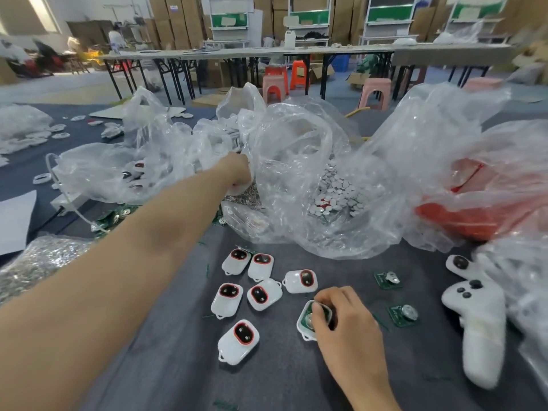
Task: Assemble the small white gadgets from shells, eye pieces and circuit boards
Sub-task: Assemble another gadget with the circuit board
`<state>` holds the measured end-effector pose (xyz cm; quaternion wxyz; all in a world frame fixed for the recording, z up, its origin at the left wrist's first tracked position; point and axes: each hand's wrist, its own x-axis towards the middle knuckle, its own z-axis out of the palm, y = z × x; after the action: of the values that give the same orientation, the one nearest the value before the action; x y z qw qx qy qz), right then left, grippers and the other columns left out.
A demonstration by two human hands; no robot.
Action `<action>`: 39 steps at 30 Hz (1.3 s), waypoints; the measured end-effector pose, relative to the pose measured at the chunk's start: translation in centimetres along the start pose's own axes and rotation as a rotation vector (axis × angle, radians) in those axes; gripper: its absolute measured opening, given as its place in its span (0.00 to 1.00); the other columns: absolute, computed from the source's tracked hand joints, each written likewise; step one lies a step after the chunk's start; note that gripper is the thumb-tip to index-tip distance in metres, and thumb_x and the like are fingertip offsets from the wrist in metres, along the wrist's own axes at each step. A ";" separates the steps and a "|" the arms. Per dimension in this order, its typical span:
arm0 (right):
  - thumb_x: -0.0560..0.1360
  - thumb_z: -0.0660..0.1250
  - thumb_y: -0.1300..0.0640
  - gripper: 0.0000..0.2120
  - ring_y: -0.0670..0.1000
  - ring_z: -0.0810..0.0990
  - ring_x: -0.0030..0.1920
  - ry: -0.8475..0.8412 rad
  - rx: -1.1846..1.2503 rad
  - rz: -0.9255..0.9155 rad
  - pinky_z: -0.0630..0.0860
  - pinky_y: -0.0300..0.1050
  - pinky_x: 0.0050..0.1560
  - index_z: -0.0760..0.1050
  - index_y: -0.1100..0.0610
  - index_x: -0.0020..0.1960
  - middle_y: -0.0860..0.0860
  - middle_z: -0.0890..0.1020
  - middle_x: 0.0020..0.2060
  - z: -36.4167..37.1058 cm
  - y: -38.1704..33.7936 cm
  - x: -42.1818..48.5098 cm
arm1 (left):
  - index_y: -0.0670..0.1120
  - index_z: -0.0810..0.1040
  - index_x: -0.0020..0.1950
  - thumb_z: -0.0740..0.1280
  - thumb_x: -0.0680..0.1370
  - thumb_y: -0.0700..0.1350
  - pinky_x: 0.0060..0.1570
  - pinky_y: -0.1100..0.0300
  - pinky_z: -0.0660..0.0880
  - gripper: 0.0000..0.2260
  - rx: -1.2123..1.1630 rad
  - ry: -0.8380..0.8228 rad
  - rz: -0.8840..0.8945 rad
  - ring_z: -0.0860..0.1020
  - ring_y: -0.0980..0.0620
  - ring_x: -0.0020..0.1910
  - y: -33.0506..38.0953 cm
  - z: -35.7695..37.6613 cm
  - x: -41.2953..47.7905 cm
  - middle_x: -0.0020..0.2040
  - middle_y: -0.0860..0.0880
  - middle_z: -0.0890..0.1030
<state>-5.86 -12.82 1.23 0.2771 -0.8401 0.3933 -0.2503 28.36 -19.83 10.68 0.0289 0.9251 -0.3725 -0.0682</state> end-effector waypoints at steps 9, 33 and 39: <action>0.72 0.65 0.59 0.07 0.45 0.75 0.36 0.020 0.033 -0.002 0.71 0.42 0.35 0.75 0.47 0.41 0.42 0.75 0.41 0.1 0.2 0.1 | 0.42 0.70 0.59 0.57 0.82 0.45 0.47 0.52 0.71 0.10 -0.376 0.343 -0.038 0.76 0.40 0.51 -2.9 -0.6 0.2 0.56 0.38 0.77; 0.75 0.67 0.64 0.11 0.44 0.76 0.35 0.196 0.389 0.016 0.69 0.31 0.38 0.78 0.50 0.38 0.47 0.79 0.34 -0.5 0.5 0.2 | 0.48 0.79 0.50 0.64 0.80 0.43 0.41 0.63 0.79 0.05 -1.417 0.207 0.325 0.85 0.49 0.41 -0.2 3.7 -19.9 0.41 0.46 0.86; 0.75 0.64 0.45 0.13 0.45 0.80 0.35 0.177 0.923 0.037 0.76 0.37 0.35 0.81 0.52 0.48 0.48 0.84 0.37 -2.3 -1.3 -1.2 | 0.40 0.82 0.50 0.66 0.72 0.46 0.39 0.62 0.80 0.12 -1.822 -0.226 0.197 0.85 0.48 0.41 4.1 10.1 -27.4 0.42 0.39 0.85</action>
<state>-7.31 -11.83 3.47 0.5916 -0.5971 0.2779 -0.4649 4.52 -3.80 3.96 0.7149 0.4971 -0.2525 -0.4220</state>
